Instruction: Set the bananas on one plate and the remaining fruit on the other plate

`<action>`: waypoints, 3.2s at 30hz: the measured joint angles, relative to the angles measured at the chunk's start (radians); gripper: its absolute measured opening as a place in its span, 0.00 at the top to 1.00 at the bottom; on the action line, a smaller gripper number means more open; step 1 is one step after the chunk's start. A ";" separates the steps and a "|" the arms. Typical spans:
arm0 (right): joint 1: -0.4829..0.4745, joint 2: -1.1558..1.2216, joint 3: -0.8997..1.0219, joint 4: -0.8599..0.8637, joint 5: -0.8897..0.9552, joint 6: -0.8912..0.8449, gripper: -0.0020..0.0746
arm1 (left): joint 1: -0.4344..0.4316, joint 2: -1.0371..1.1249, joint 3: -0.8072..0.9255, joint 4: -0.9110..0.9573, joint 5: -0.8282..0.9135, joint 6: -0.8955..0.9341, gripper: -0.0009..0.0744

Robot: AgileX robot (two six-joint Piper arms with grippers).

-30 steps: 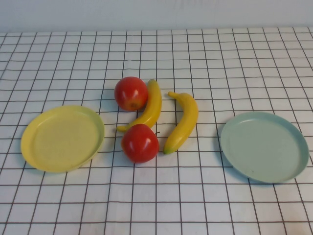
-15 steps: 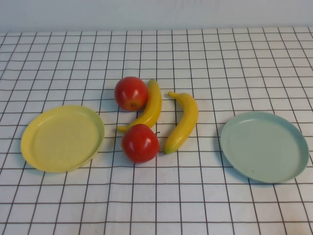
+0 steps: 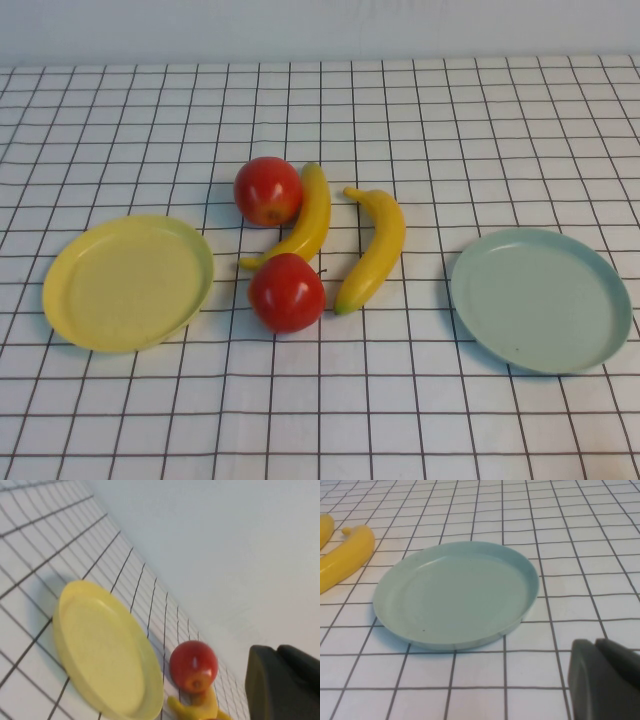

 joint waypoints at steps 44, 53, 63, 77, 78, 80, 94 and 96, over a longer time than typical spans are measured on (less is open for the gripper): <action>0.000 0.000 0.000 0.000 0.000 0.000 1.00 | -0.486 1.538 -1.295 0.288 0.851 0.961 0.10; 0.000 0.000 0.000 0.000 0.000 0.000 1.00 | -0.524 1.815 -1.546 0.428 0.920 0.892 0.10; 0.000 0.000 0.000 0.000 -0.002 0.000 1.00 | -0.535 1.918 -1.568 0.467 0.918 0.920 0.10; 0.000 0.000 0.000 0.000 -0.002 0.000 0.99 | -0.535 1.962 -1.576 0.466 0.872 0.933 0.10; 0.000 0.000 0.000 0.000 -0.002 0.000 1.00 | -0.535 1.966 -1.578 0.464 0.872 0.934 0.10; 0.000 0.000 0.000 0.000 -0.002 0.000 1.00 | -0.535 1.968 -1.580 0.464 0.872 0.935 0.10; 0.000 0.000 0.000 0.000 -0.002 0.000 1.00 | -0.517 1.887 -1.658 0.505 0.944 0.830 0.20; 0.000 0.000 0.000 0.000 -0.002 0.000 1.00 | -0.497 1.854 -1.681 0.514 0.971 0.797 0.20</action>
